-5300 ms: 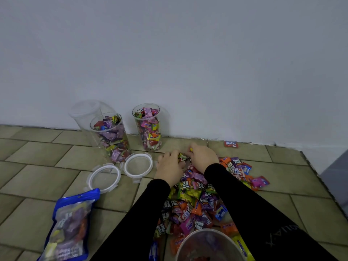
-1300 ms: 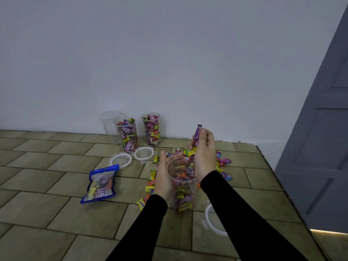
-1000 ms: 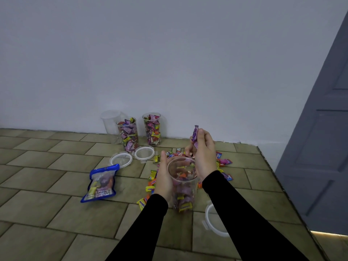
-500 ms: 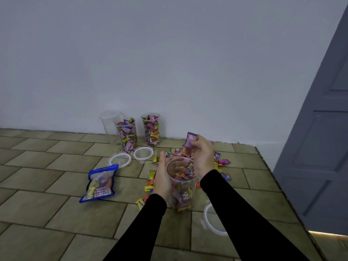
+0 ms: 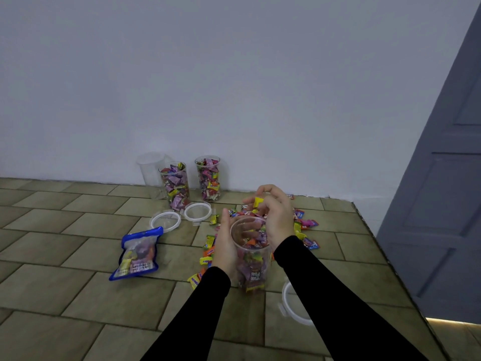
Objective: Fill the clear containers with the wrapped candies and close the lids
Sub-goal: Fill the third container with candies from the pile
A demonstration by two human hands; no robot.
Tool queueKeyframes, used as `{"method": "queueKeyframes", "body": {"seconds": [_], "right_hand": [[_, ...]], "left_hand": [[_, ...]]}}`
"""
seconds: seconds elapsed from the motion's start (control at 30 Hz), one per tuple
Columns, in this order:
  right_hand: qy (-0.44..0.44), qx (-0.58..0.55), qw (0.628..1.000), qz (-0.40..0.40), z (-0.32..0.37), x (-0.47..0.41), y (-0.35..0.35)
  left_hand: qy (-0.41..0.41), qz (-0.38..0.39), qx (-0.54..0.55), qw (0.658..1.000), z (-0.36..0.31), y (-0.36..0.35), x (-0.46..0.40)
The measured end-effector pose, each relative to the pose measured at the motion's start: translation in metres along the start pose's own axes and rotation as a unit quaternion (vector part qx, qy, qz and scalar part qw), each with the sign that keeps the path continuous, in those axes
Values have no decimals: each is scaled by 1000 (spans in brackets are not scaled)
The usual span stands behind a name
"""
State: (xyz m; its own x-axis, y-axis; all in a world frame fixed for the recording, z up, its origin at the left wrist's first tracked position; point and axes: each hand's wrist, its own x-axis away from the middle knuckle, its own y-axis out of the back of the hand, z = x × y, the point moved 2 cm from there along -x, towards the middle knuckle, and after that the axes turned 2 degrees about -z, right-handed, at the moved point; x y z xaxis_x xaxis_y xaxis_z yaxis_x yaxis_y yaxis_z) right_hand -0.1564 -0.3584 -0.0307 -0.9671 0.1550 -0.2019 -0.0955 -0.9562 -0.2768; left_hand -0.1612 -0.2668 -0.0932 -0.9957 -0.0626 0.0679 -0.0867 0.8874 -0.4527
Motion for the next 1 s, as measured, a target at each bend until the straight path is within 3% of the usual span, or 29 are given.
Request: {"method": "queueKeyframes", "body": {"seconds": [0.2,0.57,0.77,1.0], "right_hand": [[10,10,999,37,6,2,-3],[-41,43,998,13,5,-45,8],[-74,104,992,-22,-24,-72,34],[-75,256,963,-33,-72,-111,57]], "left_hand": [[-10,-6,-18,1000,0,2,-1],[14,27,-21,999,-3,15,-20],[-29,2,-198,980,-8,22,-51],[-56,11,-412,909,14,23,-111]]}}
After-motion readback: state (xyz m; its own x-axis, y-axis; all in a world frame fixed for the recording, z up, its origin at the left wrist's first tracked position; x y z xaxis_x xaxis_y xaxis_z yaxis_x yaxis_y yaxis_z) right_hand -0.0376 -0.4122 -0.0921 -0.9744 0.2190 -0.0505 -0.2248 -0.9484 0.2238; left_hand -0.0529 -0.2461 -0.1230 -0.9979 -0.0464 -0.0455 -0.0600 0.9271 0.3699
